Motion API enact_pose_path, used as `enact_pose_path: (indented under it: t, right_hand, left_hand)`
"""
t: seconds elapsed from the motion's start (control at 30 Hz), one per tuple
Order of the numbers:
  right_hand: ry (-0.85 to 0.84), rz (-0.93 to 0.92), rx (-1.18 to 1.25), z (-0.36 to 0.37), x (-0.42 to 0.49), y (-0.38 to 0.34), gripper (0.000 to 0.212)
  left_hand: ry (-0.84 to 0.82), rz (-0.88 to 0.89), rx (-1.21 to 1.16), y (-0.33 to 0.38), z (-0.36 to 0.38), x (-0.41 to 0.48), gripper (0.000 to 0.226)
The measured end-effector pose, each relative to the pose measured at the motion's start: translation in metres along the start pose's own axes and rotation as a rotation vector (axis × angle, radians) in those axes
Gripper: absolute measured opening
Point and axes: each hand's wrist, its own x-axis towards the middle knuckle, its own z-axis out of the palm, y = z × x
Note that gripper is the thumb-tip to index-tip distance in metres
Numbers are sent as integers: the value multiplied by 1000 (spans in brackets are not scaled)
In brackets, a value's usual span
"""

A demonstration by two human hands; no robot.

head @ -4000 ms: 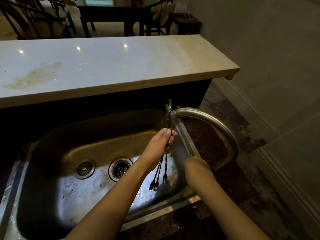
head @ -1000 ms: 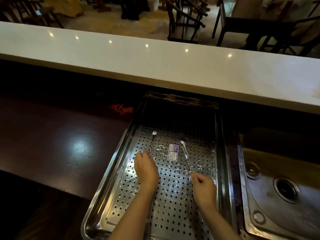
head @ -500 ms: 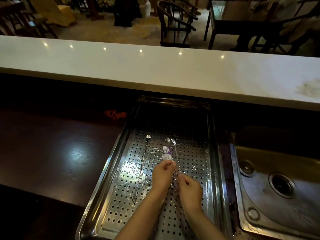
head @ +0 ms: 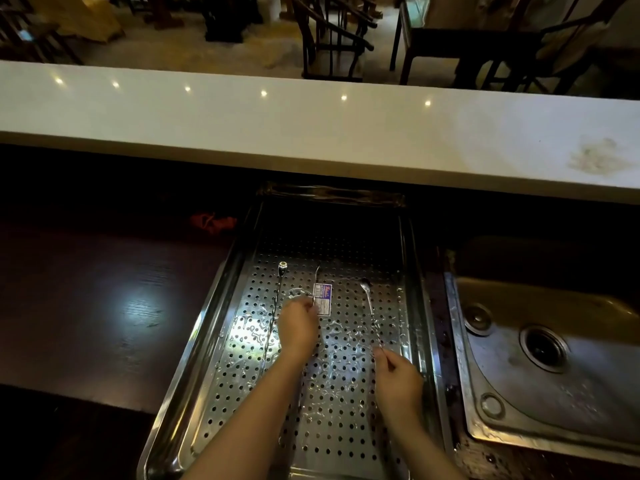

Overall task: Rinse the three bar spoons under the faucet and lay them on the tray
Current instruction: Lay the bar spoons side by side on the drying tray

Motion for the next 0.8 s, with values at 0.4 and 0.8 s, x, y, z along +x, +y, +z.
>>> enact_pose_path:
  t: [0.4, 0.8]
  right_hand:
    - [-28, -38, -37, 0, 1, 8, 28]
    - [-23, -74, -143, 12, 4, 10, 24]
  left_hand:
    - [88, 91, 237, -5, -21, 6, 18]
    - [58, 88, 207, -19, -26, 9, 20]
